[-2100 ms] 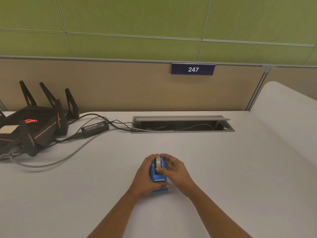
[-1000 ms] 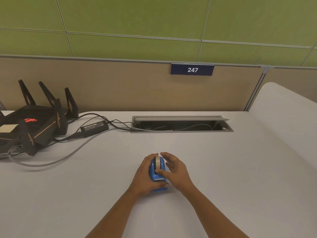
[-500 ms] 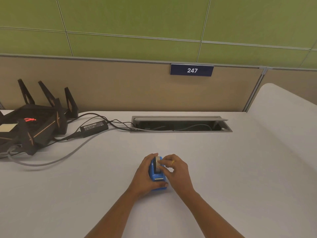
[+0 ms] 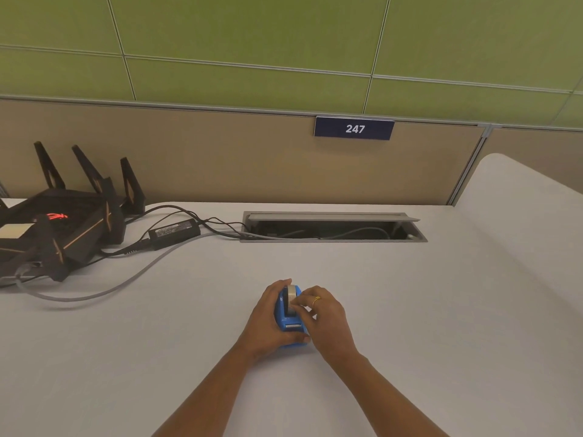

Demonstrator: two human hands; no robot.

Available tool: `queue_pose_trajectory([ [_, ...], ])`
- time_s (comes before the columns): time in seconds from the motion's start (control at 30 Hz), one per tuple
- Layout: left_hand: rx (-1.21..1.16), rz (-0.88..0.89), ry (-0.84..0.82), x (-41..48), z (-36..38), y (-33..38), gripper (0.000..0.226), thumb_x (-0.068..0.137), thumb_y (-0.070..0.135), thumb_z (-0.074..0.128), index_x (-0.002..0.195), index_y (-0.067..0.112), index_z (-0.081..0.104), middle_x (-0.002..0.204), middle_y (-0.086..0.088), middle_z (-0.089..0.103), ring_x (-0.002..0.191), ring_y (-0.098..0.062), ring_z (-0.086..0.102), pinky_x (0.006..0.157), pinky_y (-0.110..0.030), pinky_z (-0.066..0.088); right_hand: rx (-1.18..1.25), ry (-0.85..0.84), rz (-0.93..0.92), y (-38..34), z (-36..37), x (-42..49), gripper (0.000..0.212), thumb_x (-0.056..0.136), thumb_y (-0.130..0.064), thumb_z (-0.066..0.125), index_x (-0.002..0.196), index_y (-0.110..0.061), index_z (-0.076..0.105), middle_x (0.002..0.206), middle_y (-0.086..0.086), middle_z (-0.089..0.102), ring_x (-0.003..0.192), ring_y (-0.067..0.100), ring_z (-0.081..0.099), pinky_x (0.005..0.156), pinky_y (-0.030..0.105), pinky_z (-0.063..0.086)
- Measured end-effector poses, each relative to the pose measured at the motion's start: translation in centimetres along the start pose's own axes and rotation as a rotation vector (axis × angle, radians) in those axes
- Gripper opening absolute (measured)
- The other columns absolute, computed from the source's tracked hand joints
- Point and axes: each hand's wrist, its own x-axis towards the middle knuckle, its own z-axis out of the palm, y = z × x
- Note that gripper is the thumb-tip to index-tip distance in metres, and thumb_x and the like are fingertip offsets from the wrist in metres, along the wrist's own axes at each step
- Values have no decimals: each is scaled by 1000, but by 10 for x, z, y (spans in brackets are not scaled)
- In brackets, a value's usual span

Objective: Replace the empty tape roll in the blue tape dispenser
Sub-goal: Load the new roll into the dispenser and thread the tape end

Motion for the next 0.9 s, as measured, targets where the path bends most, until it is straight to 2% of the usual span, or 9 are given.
queue_pose_trajectory([
  [0.1,2,-5,-18,-1,-2,0,97,56,6,84,134,12,28,140,-8,38,124,-23,44,105,-47,40,-11,-24,23,-1,1,-3,17,89,-19,57,98,-11,69,102,6,65,91,14,57,70,1,33],
  [0.3,-18,-1,-14,0,-4,-2,95,54,4,85,132,11,31,137,-8,40,122,-24,45,105,-47,41,-16,-17,39,-5,-1,-8,19,90,-21,55,99,-11,68,103,6,65,93,14,55,66,0,31],
  [0.6,-39,24,-3,-1,-4,-2,90,51,10,88,124,17,37,125,-5,49,109,-24,54,98,-44,48,46,-8,43,-13,-3,-18,15,88,-19,59,93,-10,69,97,6,65,81,6,48,67,2,33],
  [0.8,-19,49,-2,0,-4,-2,85,52,11,88,120,21,38,120,2,49,100,-18,53,91,-34,50,58,15,42,-15,-5,-25,14,86,-20,60,90,-11,70,93,5,65,80,7,49,67,2,32],
  [0.9,-14,52,1,-1,-4,-1,82,52,13,88,118,21,39,117,4,49,94,-15,53,88,-32,50,53,24,38,-15,-5,-30,14,86,-20,61,89,-10,71,91,6,66,82,13,54,68,3,33],
])
